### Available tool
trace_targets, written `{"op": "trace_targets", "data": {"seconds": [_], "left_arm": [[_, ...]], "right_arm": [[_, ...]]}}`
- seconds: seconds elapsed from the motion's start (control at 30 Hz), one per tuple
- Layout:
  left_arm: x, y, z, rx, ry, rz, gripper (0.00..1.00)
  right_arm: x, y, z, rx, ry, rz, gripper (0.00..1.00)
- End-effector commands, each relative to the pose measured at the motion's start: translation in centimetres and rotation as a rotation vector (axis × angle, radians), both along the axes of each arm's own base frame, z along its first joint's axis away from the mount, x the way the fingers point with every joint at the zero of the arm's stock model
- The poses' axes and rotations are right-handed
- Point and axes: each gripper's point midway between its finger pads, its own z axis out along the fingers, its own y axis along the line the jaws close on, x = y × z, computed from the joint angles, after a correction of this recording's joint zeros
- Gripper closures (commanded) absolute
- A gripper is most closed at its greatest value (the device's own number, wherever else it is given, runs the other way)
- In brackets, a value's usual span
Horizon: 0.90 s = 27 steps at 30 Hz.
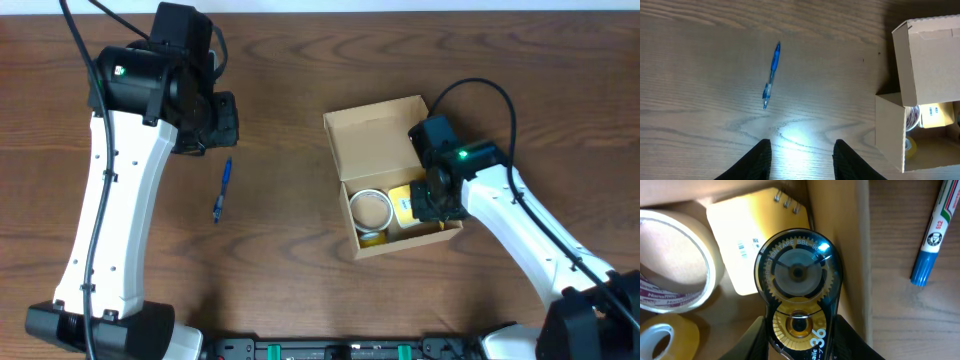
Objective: Pack container
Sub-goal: 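Lower the correction tape into the box and open the right gripper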
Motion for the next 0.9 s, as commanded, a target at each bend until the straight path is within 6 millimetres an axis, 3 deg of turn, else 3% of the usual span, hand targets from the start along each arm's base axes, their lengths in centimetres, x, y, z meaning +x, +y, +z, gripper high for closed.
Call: {"op": "trace_targets", "data": {"seconds": [0.0, 0.2, 0.23, 0.3, 0.4, 0.7, 0.87], "left_arm": [[-0.2, 0.2, 0.6, 0.007, -0.023, -0.004, 0.59], [-0.3, 0.3, 0.6, 0.008, -0.019, -0.004, 0.59], [-0.3, 0.3, 0.6, 0.008, -0.019, -0.004, 0.59], [-0.3, 0.3, 0.6, 0.008, -0.019, -0.004, 0.59], [-0.3, 0.3, 0.6, 0.008, -0.019, -0.004, 0.59], [-0.5, 0.3, 0.5, 0.011, -0.013, -0.008, 0.59], [-0.4, 0.3, 0.6, 0.010, -0.017, -0.008, 0.59]], "right_arm": [[0.2, -0.3, 0.3, 0.009, -0.021, -0.027, 0.75], [0.2, -0.2, 0.2, 0.013, -0.019, -0.027, 0.74], [0.1, -0.2, 0.2, 0.015, -0.016, -0.027, 0.69], [0.0, -0.2, 0.2, 0.013, -0.012, -0.026, 0.50], [0.0, -0.2, 0.2, 0.012, -0.009, -0.026, 0.41], [0.5, -0.1, 0.3, 0.020, -0.029, -0.027, 0.38], [2.1, 0.3, 1.8, 0.041, -0.084, -0.035, 0.36]]}}
